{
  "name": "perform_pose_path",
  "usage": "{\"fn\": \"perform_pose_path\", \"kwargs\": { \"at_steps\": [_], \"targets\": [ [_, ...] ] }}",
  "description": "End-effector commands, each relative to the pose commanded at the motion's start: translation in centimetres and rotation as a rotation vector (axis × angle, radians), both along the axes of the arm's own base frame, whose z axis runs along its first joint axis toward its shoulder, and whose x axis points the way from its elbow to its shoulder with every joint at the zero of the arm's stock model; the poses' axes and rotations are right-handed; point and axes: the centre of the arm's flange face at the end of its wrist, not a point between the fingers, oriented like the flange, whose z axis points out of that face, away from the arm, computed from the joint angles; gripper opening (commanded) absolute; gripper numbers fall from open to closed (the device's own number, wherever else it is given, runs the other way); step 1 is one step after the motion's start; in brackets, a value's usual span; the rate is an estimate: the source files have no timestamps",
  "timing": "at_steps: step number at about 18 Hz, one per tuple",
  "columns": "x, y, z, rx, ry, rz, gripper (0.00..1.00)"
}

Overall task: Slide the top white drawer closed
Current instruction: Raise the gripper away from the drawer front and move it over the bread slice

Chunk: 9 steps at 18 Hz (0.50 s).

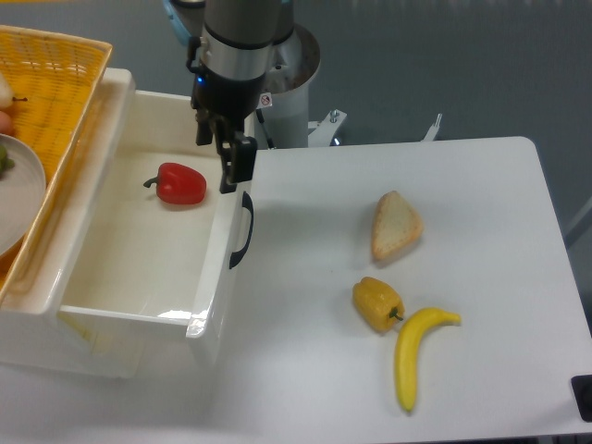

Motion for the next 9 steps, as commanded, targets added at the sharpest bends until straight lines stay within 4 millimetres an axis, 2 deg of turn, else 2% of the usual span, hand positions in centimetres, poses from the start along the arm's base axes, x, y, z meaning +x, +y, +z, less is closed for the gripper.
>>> {"fn": "perform_pose_path", "kwargs": {
  "at_steps": [4,7,9],
  "targets": [
    [-1.8,-1.9,-0.3,-0.001,-0.009,0.049,1.0],
    [-2.6,-2.4,-0.6,-0.011,-0.011,0.076,1.0],
    [-4.6,-3.7,-0.9,-0.017,-0.02,0.125,1.0]
  ]
}}
